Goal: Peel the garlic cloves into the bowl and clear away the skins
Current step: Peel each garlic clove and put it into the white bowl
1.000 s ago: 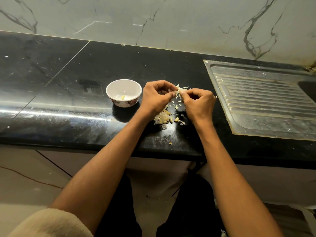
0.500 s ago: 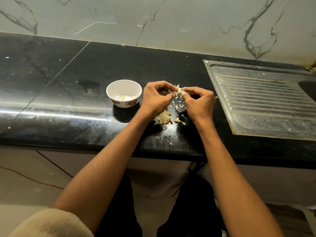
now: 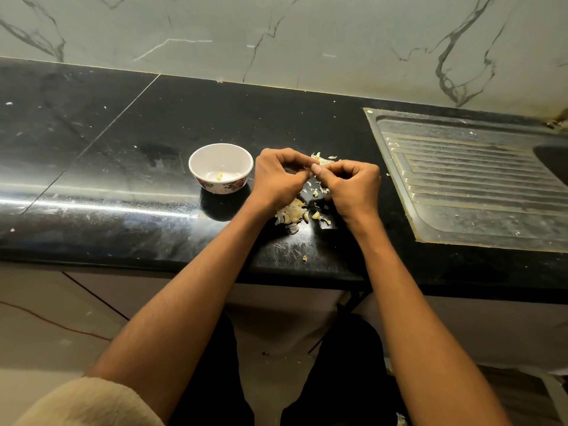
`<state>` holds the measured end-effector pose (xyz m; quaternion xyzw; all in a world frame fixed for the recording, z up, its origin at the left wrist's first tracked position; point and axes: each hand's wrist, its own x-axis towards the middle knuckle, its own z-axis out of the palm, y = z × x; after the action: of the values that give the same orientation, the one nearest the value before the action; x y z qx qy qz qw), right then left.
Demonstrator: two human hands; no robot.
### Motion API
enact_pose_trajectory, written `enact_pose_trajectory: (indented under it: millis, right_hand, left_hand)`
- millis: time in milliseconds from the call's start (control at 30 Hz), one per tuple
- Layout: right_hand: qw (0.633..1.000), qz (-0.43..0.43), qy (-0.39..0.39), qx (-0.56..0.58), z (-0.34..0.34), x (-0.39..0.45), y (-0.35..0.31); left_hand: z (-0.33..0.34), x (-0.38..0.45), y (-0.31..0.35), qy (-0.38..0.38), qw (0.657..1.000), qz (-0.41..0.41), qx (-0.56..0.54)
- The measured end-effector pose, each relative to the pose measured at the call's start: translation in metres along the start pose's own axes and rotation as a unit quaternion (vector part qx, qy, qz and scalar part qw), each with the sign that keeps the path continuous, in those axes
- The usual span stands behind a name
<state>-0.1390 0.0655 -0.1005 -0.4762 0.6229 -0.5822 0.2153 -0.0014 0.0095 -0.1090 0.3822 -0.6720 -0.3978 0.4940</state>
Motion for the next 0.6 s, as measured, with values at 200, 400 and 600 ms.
enact_pose_trajectory:
  millis: [200,400,600]
  right_hand:
    - [0.999,0.034,-0.015,0.007,-0.0001,0.0019,0.0009]
    - [0.996,0.049,-0.029,0.067,-0.0029,0.0007,-0.0020]
    - [0.992,0.038,-0.025,0.119,-0.0054,-0.0014,-0.0029]
  left_hand:
    - [0.0002,-0.0008,0.0010,-0.029,0.999,-0.002,-0.026]
    - [-0.0003,-0.0015,0.0038,-0.031,0.999,-0.012,-0.040]
    - [0.0000,0.0026,-0.0019,0.006,0.999,-0.032,-0.042]
